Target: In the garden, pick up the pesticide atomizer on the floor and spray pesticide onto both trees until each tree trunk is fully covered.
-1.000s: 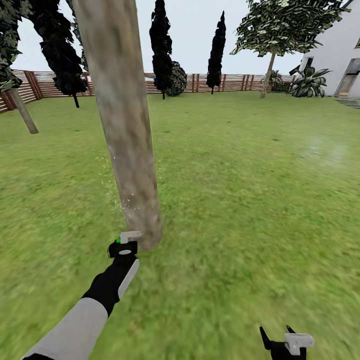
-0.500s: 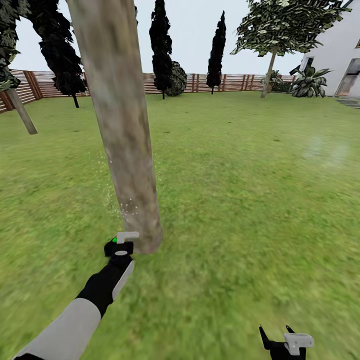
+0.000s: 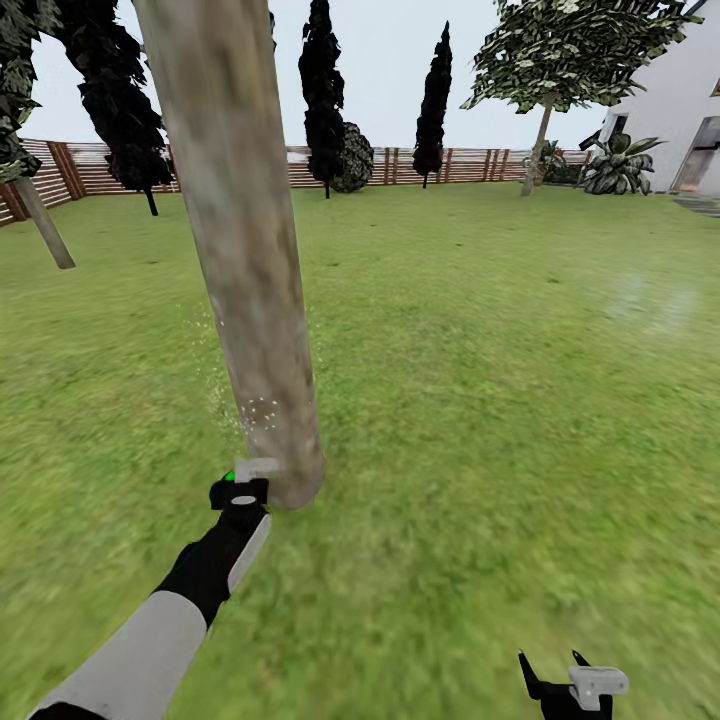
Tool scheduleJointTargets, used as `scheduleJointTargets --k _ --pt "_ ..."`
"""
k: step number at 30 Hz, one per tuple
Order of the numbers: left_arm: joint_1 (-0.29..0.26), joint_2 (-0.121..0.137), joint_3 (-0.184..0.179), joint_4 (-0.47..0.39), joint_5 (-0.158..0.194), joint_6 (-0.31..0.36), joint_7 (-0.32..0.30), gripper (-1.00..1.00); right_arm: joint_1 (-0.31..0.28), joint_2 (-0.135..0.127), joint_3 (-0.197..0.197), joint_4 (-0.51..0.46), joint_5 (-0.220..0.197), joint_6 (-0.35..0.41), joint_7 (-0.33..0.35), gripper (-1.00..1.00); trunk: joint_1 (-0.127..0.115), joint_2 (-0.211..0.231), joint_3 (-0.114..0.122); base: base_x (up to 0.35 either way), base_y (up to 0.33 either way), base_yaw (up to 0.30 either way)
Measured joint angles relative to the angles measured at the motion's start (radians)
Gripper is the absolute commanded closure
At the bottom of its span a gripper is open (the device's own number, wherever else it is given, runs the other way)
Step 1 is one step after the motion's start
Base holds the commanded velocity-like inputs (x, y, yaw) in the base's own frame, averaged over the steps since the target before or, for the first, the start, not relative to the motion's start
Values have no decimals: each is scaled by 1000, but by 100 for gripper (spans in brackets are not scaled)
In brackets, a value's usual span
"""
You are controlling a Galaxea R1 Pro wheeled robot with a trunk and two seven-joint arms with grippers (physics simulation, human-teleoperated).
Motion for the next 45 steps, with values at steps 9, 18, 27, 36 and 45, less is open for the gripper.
scheduleJointTargets --k 9,18,27,36,45 --pt "-2 -103 -69 -162 -7 150 -3 100 0 0 0 0 0 1 0 -100 0 0 0 0 0 0" --pt "-17 -21 -63 -256 1 213 -4 100 0 0 0 0 0 1 0 -100 0 0 0 -83 22 0" --pt "-50 -22 25 -424 -1 338 -4 100 0 0 0 0 0 0 0 -100 0 0 0 0 0 0" --pt "-53 -66 -97 -464 -2 359 -3 100 0 0 0 0 0 0 0 -100 0 0 0 -112 0 0" --pt "-117 -38 32 -518 12 478 -7 100 0 0 0 0 0 1 0 -100 0 0 0 -1 0 0"
